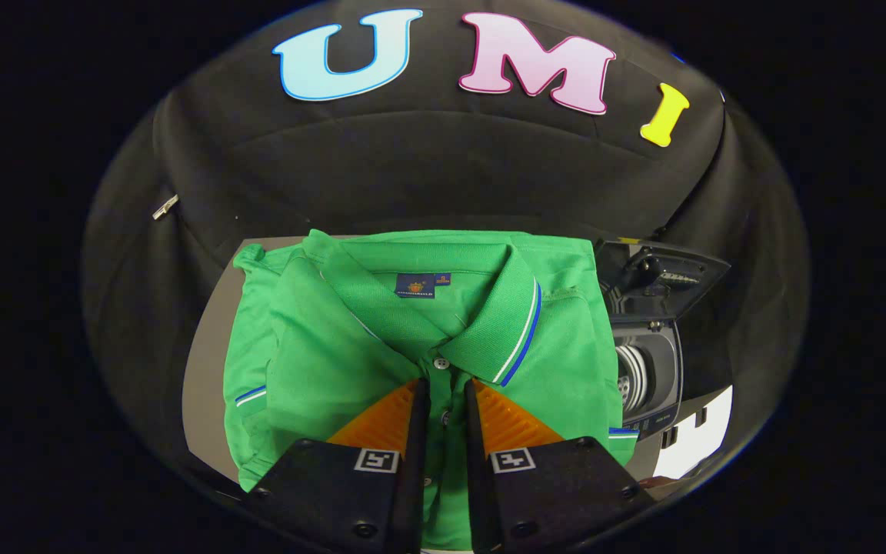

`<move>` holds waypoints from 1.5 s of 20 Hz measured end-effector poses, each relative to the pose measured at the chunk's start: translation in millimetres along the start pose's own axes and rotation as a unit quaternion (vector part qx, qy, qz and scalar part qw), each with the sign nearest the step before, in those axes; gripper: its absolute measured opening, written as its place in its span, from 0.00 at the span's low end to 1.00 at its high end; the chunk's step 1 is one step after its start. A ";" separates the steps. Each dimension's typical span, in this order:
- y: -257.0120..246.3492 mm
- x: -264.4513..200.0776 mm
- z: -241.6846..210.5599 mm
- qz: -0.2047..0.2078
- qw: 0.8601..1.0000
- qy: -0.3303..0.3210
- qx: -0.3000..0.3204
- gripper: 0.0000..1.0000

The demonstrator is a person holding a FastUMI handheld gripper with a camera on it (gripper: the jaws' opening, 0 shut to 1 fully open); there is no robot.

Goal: Put the clothes into the washing machine and then close the washing machine lid.

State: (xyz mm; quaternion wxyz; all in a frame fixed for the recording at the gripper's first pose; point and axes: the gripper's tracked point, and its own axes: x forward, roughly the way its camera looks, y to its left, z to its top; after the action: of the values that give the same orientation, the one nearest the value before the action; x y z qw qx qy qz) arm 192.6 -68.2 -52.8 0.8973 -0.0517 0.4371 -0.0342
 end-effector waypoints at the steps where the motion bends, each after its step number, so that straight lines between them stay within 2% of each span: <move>1: -3.4 -1.2 4.4 0.000 1.000 -0.010 -0.003 0.10; 6: -1.4 -8.0 8.5 -0.008 0.999 -0.048 -0.019 0.10; 10: 0.0 -31.4 24.1 -0.018 0.994 -0.108 -0.019 0.09; 16: -13.1 -73.4 44.7 -0.040 0.978 -0.204 -0.003 0.09; 23: -59.0 -107.9 56.1 -0.114 0.956 -0.271 0.001 0.09; 30: -137.3 -129.5 65.0 -0.128 0.945 -0.299 0.032 0.09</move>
State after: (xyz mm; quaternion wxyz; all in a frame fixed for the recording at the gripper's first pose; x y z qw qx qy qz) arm 161.9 -186.5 104.9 0.9760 -0.0865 0.1371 -0.1454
